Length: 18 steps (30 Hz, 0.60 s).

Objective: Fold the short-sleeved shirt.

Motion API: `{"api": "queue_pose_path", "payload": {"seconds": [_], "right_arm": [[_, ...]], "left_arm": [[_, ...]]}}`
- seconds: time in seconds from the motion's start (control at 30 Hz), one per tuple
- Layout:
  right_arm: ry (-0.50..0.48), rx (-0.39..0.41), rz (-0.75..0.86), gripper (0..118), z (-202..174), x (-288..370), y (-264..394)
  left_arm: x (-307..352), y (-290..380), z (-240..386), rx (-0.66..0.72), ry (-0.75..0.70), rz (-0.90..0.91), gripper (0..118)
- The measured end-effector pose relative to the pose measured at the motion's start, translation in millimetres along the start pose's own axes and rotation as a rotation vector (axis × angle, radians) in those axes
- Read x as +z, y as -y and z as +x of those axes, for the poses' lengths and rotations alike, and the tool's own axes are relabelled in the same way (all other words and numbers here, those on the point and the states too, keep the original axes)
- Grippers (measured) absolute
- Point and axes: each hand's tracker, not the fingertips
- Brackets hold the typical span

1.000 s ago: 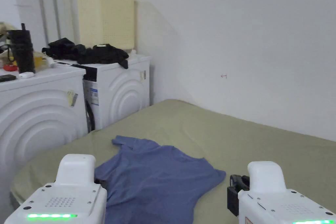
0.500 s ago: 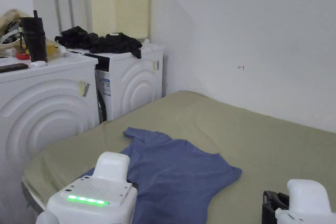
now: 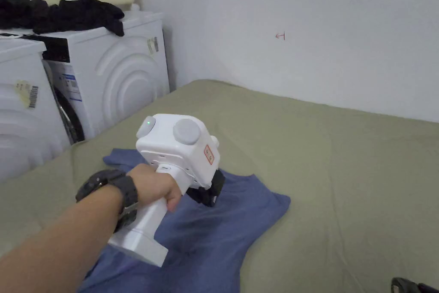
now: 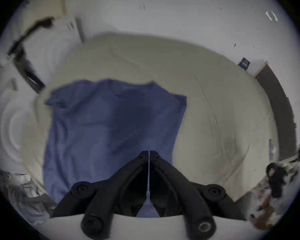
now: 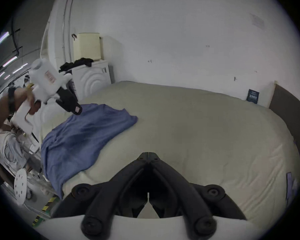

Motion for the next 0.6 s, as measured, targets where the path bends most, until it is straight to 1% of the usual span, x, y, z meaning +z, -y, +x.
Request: {"api": "queue_pose_path", "payload": {"seconds": [0.03, 0.07, 0.1, 0.17, 0.2, 0.23, 0.27, 0.3, 0.33, 0.37, 0.5, 0.57, 0.6], "right_arm": [[0.003, -0.013, -0.018, 2, 6, -6, 2], [0.005, -0.032, -0.039, 2, 12, -11, 5], [0.005, -0.042, -0.047, 2, 18, -14, 8], [0.014, -0.043, -0.054, 2, 27, -21, 15], [0.023, -0.043, -0.057, 2, 31, -24, 17], [0.037, -0.035, -0.066, 2, 34, -26, 21], [0.045, -0.029, -0.07, 2, 36, -30, 23], [0.041, -0.033, -0.071, 2, 39, -32, 26], [0.02, -0.048, -0.069, 2, 41, -32, 28], [0.001, -0.061, -0.068, 2, 43, -33, 30], [-0.016, -0.068, -0.085, 2, 42, -38, 38], [-0.021, -0.069, -0.098, 2, 42, -39, 42], [-0.023, -0.071, -0.098, 2, 42, -39, 43]], "left_arm": [[-20, -12, 2, -0.021, 0.005, -0.043, 1], [-37, -22, 5, -0.077, -0.022, -0.099, 1], [-52, -29, 8, -0.104, -0.054, -0.125, 1], [-75, -40, 8, -0.126, -0.089, -0.151, 1], [-84, -43, 8, -0.1, -0.074, -0.12, 4], [-88, -45, 7, -0.104, -0.075, -0.123, 24], [-94, -46, 4, -0.108, -0.069, -0.107, 66], [-101, -46, 0, -0.096, -0.056, -0.102, 117], [-105, -41, -7, -0.077, -0.056, -0.099, 117], [-106, -37, -8, -0.055, -0.02, -0.032, 115], [-110, -21, -1, -0.039, 0.023, -0.097, 115], [-120, -12, 11, -0.053, -0.012, -0.127, 114], [-139, -26, 2, -0.092, -0.048, -0.119, 111]]}}
